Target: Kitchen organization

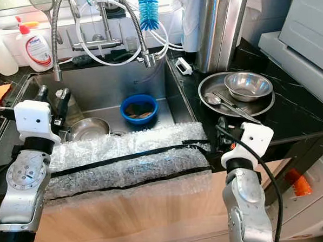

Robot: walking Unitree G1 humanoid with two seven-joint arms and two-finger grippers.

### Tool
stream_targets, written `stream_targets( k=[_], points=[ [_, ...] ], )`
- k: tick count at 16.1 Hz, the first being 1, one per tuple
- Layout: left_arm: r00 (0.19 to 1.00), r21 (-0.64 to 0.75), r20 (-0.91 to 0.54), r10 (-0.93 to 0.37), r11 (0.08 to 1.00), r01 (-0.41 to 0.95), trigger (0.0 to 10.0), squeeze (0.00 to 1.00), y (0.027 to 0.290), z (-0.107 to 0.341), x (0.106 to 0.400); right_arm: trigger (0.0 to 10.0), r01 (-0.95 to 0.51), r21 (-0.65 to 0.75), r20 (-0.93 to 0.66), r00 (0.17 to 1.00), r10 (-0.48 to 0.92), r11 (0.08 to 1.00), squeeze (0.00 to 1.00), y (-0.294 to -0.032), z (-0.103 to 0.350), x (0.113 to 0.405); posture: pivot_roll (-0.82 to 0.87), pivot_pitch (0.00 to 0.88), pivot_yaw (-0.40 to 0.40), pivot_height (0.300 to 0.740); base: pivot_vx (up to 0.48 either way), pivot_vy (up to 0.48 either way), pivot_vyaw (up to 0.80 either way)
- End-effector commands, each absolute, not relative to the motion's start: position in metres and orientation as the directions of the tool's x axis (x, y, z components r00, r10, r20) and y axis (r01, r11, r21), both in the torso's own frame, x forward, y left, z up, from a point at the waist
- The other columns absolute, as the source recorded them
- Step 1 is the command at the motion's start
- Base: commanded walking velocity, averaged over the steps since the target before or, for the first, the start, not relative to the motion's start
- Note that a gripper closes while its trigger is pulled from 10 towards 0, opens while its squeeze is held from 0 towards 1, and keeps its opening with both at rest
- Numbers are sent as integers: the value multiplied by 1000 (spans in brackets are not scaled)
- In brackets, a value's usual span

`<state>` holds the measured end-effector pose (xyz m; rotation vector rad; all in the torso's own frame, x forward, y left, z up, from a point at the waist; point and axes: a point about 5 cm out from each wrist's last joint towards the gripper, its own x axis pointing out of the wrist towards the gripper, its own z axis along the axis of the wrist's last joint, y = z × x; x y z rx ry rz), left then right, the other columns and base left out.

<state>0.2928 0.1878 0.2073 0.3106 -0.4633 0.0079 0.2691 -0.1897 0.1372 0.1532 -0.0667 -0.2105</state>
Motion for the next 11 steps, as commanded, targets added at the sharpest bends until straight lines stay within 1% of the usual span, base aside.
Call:
stream_targets(
  k=[1,7,11],
  points=[
    [889,308,453,-66,947,-87,10000,0,187,211,295,10000,206,165,51,975,-217,964,0,-191,138,271,-80,2,27,740,0,0,0],
    [890,297,451,-63,951,-83,10000,0,187,211,295,10000,222,166,70,969,-236,961,0,-193,143,273,-79,7,29,740,0,0,0],
    [891,299,449,-66,951,-80,10000,0,185,210,295,10000,196,167,73,975,-211,966,0,-190,143,274,-78,7,28,740,0,0,0]
  ],
)
